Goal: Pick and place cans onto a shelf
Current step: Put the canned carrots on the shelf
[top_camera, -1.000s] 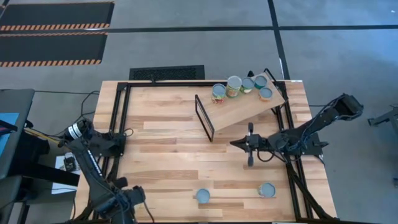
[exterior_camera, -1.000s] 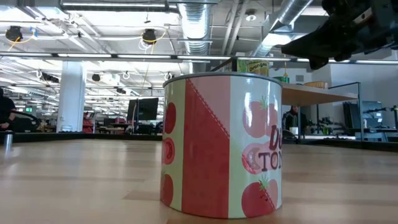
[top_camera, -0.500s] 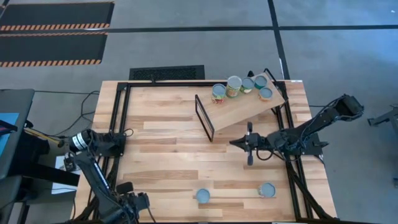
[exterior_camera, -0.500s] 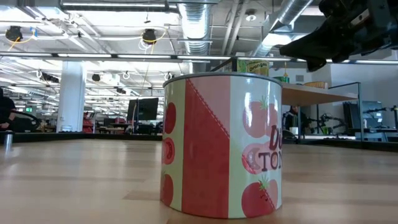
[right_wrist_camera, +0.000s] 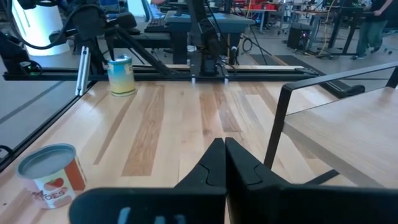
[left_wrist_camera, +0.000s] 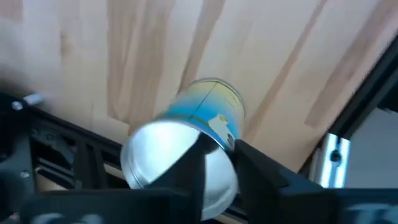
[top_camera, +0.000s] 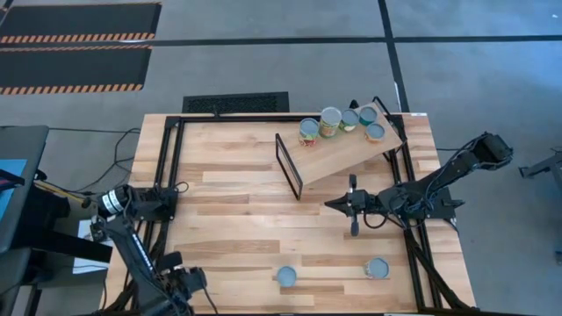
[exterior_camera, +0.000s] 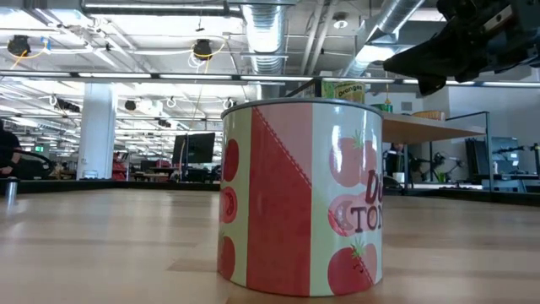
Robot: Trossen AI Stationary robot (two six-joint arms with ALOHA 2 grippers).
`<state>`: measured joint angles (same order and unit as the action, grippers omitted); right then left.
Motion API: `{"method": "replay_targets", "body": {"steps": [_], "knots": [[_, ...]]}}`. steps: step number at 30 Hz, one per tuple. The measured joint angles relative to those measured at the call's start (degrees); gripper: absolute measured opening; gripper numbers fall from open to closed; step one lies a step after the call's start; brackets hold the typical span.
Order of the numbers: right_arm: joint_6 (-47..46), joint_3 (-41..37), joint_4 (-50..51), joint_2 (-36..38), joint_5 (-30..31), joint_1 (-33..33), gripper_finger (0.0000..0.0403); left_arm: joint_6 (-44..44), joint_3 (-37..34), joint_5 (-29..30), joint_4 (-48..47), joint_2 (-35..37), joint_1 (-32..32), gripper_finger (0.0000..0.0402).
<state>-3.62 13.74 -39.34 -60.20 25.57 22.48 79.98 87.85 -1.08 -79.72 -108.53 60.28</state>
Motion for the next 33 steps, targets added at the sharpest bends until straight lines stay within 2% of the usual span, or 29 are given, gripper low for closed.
{"method": "replay_targets", "body": {"steps": [3,5,12,17,22,26,29,33], "knots": [[0.02,0.0,-0.01,0.0,0.0,0.0,0.0008,0.29,-0.04,0.7,-0.81,-0.04,0.49,0.002],[0.04,0.0,-0.01,0.0,0.01,0.0,0.0008,0.28,-0.04,2.39,-0.96,-0.04,0.88,0.0006],[0.04,0.0,-0.22,0.0,0.01,0.0,0.0008,-5.02,-0.17,8.5,-1.1,0.42,-0.04,0.0001],[0.07,0.0,-0.54,0.0,-0.01,0.0,0.0008,-11.25,-0.17,17.06,-0.9,3.37,-4.57,0.0],[0.22,0.0,-1.96,0.0,-0.01,0.0,0.0008,-25.26,-0.15,21.27,3.0,5.18,-12.5,0.0],[0.48,0.0,-2.08,0.01,-0.01,0.0,0.0008,-39.34,-0.15,22.63,11.27,5.06,-20.58,0.0],[0.5,0.02,-2.07,0.02,-0.01,0.0,0.0008,-49.93,-0.13,22.48,20.49,4.52,-26.32,0.0],[0.58,0.02,-1.65,0.02,-0.01,0.0,0.0008,-60.65,-0.09,20.25,27.99,3.43,-32.75,0.0]]}}
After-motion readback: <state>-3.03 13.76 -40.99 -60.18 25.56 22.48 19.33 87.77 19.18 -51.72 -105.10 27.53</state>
